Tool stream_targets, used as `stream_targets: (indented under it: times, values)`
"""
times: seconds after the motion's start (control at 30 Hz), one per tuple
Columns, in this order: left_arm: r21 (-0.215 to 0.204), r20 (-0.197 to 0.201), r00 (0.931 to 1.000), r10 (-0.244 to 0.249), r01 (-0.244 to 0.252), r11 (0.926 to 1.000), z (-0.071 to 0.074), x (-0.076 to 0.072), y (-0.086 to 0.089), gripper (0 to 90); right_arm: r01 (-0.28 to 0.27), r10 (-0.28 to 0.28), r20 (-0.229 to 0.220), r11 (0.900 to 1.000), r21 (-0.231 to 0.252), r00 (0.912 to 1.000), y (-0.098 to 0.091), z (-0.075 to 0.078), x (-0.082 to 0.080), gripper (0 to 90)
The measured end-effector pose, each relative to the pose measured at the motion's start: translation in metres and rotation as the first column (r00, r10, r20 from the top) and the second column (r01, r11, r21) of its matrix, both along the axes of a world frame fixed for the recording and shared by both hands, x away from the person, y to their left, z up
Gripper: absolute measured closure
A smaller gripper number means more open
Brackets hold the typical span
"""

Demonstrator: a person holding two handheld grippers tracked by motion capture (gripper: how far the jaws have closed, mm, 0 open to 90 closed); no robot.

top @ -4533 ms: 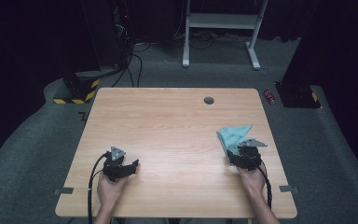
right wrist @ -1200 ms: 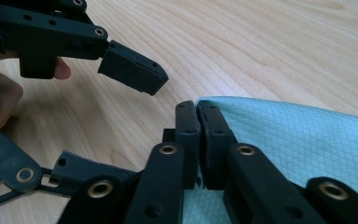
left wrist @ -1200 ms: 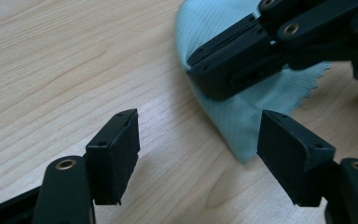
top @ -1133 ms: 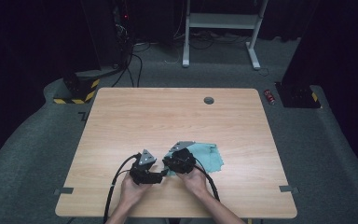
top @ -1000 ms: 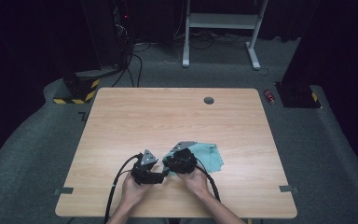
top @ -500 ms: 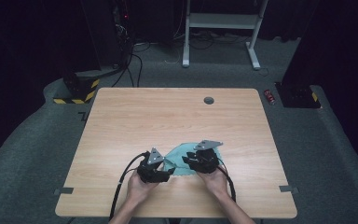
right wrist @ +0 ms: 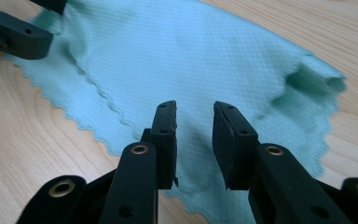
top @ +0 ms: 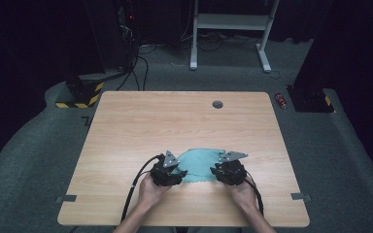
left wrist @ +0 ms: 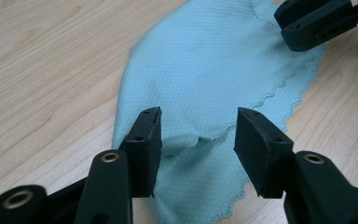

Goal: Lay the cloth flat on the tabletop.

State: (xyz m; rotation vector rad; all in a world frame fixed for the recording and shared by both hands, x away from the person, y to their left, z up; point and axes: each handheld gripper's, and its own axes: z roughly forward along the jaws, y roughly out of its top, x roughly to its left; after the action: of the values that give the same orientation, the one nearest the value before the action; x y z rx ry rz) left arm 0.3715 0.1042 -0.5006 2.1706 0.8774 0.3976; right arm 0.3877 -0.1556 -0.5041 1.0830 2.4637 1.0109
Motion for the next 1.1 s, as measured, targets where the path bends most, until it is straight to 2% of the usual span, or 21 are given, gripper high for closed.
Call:
stream_targets:
  times: [0.07,0.17,0.33,0.5,0.57,0.63,0.77,0.8,0.83,0.9,1.1]
  values:
    - [0.016,0.005,1.0000,-0.005,0.005,0.9999,0.000,0.001,-0.003,49.6,0.015,-0.015,-0.008,0.9998,0.009,0.9999,-0.004,0.000,0.000,70.5]
    - [0.047,0.004,1.0000,0.001,-0.001,0.9989,-0.003,0.005,-0.008,45.3,0.016,-0.016,-0.013,0.9999,-0.004,0.9998,-0.007,-0.002,0.001,70.2]
    - [0.090,-0.002,1.0000,0.007,-0.007,0.9959,-0.007,0.012,-0.011,49.2,0.019,-0.019,-0.022,0.9995,-0.025,0.9996,-0.006,-0.008,0.002,71.1]
    - [0.106,-0.013,0.9998,0.017,-0.015,0.9943,-0.010,0.016,-0.010,56.1,-0.004,0.003,-0.016,0.9986,-0.052,0.9999,-0.007,-0.007,0.003,83.7]
    - [0.107,-0.014,0.9998,0.016,-0.015,0.9942,-0.011,0.017,-0.009,59.6,-0.019,0.018,-0.014,0.9981,-0.058,0.9997,-0.005,-0.007,0.002,88.1]
    - [0.086,-0.029,0.9995,0.014,-0.012,0.9962,-0.011,0.018,-0.009,65.7,-0.036,0.037,0.007,0.9948,-0.095,0.9993,-0.001,-0.006,0.001,89.1]
    - [0.070,-0.041,0.9990,0.016,-0.013,0.9975,-0.011,0.020,-0.007,68.0,-0.039,0.039,0.000,0.9962,-0.078,0.9993,-0.003,-0.003,0.002,89.2]
    - [0.068,-0.036,0.9993,0.009,-0.007,0.9976,-0.011,0.019,-0.007,63.9,-0.038,0.039,-0.001,0.9974,-0.061,0.9993,-0.004,0.000,0.001,88.9]
    - [0.057,-0.038,0.9993,0.002,0.000,0.9984,-0.010,0.018,-0.007,63.9,-0.038,0.039,-0.001,0.9974,-0.061,0.9993,-0.004,0.000,0.001,88.9]
    - [0.039,-0.030,0.9995,-0.012,0.013,0.9992,-0.008,0.016,-0.009,55.2,-0.040,0.040,0.001,0.9986,-0.035,0.9992,-0.005,0.007,0.002,88.9]
    - [0.051,-0.031,0.9988,-0.037,0.038,0.9980,-0.010,0.016,-0.015,51.1,-0.044,0.044,-0.008,0.9984,-0.035,0.9990,-0.001,0.010,0.007,86.7]
